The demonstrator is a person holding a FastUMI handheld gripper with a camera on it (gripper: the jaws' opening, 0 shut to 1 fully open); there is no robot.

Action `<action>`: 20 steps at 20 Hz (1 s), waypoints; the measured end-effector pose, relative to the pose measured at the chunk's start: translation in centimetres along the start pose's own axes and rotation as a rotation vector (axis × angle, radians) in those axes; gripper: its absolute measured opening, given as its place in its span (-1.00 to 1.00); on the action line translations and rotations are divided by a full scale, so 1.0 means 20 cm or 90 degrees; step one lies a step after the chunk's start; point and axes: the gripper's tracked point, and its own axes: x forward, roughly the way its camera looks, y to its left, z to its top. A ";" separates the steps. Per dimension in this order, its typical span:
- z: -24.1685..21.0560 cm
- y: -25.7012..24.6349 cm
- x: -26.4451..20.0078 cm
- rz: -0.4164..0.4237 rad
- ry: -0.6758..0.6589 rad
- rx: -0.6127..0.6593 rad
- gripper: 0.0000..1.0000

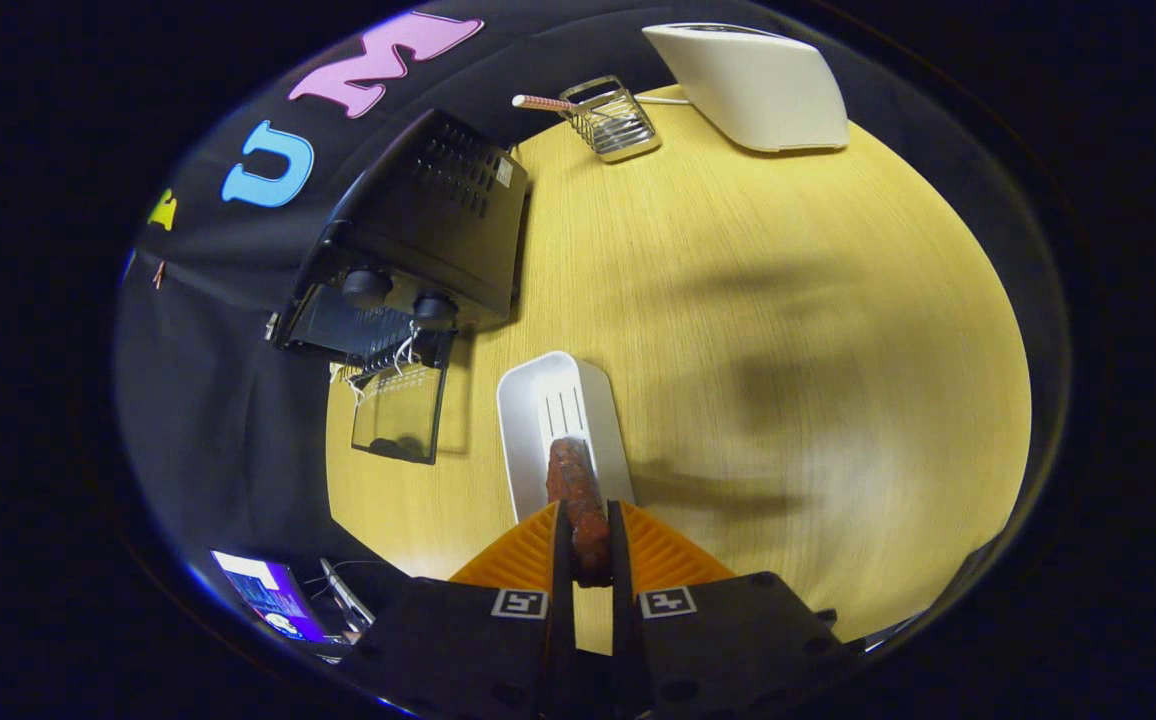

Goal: Open the toaster oven, put the food inside, and close the toaster oven door.

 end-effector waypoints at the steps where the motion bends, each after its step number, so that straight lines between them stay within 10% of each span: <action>1: 0.00 0.01 0.00 -0.004 -0.008 0.003 -0.65; 20: 0.17 0.71 -0.23 0.052 -0.324 0.188 -0.69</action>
